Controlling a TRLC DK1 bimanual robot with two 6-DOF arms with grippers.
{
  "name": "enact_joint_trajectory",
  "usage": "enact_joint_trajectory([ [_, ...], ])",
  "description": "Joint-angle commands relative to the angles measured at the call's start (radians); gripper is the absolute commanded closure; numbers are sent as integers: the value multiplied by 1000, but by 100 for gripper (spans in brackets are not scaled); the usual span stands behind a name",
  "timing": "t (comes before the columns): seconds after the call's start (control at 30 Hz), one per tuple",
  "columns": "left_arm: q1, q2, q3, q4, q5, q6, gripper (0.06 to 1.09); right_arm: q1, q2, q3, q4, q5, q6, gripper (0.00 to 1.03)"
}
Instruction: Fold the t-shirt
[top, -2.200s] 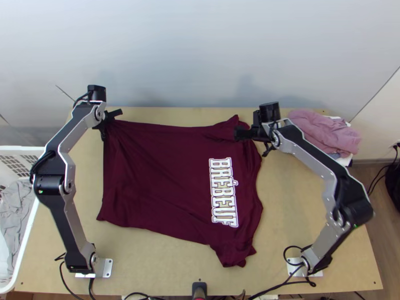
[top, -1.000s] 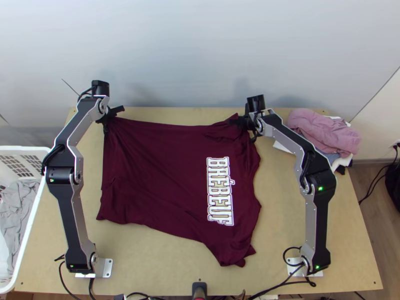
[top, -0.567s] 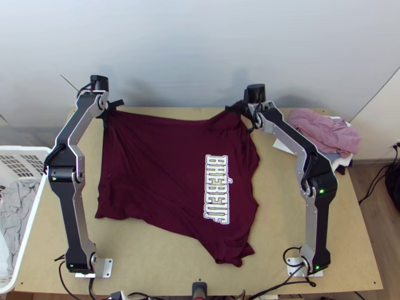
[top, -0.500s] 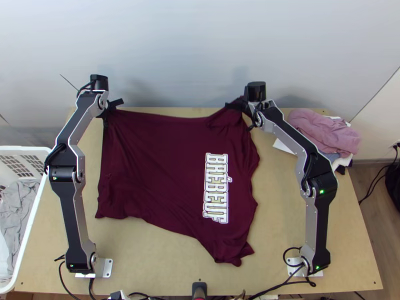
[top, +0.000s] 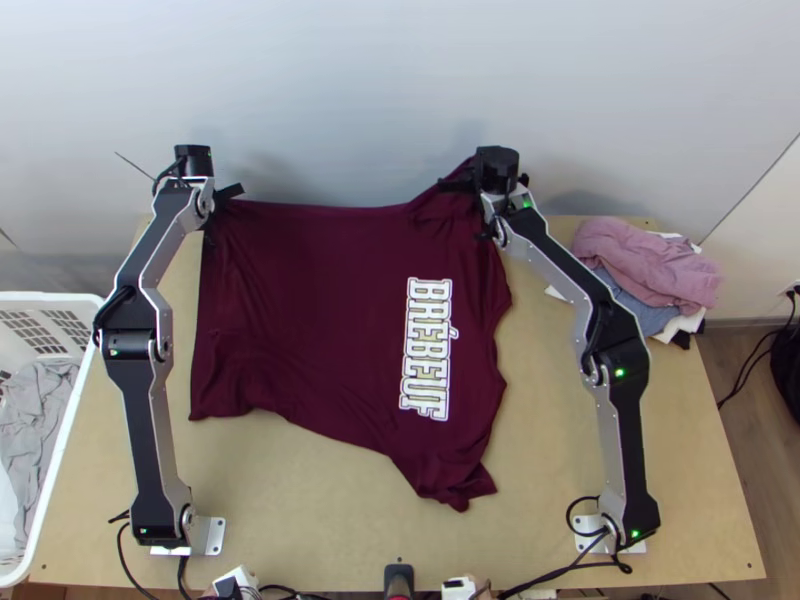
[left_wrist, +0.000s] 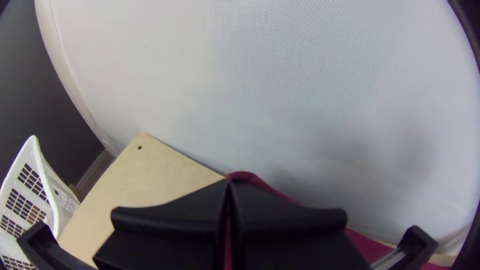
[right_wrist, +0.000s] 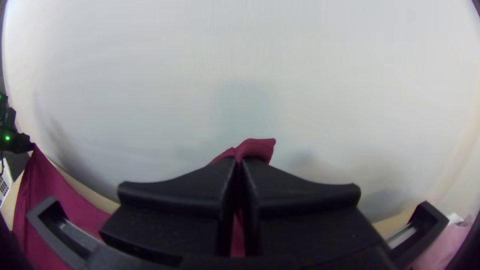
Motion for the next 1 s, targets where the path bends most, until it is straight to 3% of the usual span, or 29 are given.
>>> enact_joint_trajectory([
  [0.0, 11, 45, 23, 108, 6, 67, 104, 1, 85, 97, 25, 34, -39, 99],
  [0.17, 3, 15, 26, 57, 47, 61, 104, 11, 7, -29, 12, 31, -24, 100],
  [0.37, 2, -84, -64, -47, 113, 43, 104, 18, -152, -222, -61, -23, 75, 100],
  [0.97, 64, -537, -708, 85, 244, 112, 104, 125, -600, -673, -323, -184, 159, 100],
])
